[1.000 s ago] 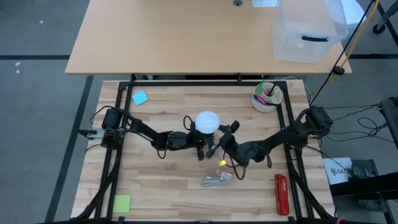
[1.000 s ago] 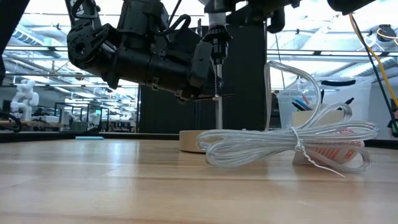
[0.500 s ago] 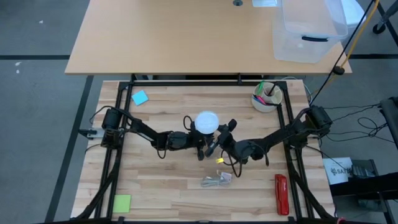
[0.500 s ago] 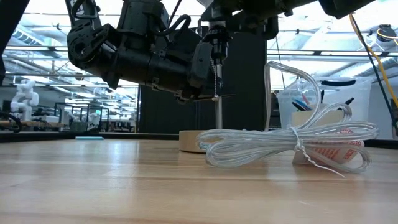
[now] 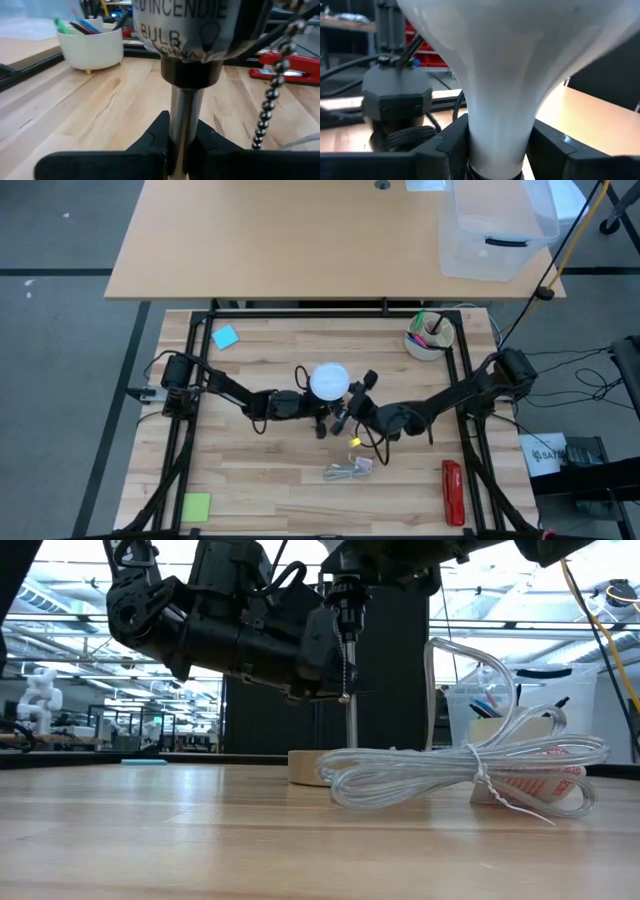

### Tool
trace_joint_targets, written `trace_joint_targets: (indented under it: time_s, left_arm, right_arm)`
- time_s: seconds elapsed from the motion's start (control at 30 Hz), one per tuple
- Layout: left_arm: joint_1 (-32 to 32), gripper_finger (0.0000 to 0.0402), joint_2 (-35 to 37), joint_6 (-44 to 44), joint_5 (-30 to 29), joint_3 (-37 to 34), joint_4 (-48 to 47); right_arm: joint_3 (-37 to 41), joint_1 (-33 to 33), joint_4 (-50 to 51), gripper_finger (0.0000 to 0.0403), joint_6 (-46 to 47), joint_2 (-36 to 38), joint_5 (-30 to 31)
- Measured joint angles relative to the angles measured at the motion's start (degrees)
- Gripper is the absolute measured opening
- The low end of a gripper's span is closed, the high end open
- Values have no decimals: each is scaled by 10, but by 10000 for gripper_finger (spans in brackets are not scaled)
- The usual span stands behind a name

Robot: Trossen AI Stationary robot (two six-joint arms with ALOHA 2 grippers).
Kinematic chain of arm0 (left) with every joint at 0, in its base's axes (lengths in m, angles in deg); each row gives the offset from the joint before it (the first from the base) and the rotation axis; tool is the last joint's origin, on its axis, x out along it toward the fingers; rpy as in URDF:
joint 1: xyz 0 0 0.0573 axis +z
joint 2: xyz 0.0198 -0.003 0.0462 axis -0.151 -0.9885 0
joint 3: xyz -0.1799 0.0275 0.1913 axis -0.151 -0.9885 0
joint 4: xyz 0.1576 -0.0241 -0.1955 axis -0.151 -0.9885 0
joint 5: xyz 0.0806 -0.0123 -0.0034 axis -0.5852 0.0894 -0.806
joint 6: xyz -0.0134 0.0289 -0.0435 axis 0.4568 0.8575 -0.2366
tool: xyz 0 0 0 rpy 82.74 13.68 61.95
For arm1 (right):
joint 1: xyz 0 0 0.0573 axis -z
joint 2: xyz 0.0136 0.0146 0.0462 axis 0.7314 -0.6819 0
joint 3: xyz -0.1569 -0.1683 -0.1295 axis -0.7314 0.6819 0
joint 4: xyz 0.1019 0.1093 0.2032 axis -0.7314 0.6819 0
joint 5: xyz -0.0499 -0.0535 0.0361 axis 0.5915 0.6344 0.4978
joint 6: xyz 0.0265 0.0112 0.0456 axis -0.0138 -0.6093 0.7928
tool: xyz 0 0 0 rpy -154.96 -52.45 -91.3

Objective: Screw lightbulb
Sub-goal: Remove the lightbulb from the lamp

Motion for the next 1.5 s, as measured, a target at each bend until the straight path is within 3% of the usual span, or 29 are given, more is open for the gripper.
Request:
trace_joint_targets:
  time_s: [0.27,0.6,1.17,1.3,1.5]
  left_arm:
    - [1,28,0,20,62,0,-2]
    - [0,28,0,34,128,1,-1]
    - [0,28,-1,41,170,2,-4]
    - [0,28,-1,31,174,2,-1]
    - [1,28,-1,32,176,1,-1]
  right_arm:
    - [0,5,94,144,2,41,-63]
    - [0,24,192,163,-9,86,-163]
    - [0,63,293,172,-53,144,-310]
    - [1,64,311,192,-50,157,-310]
    - [1,58,311,254,-25,172,-296]
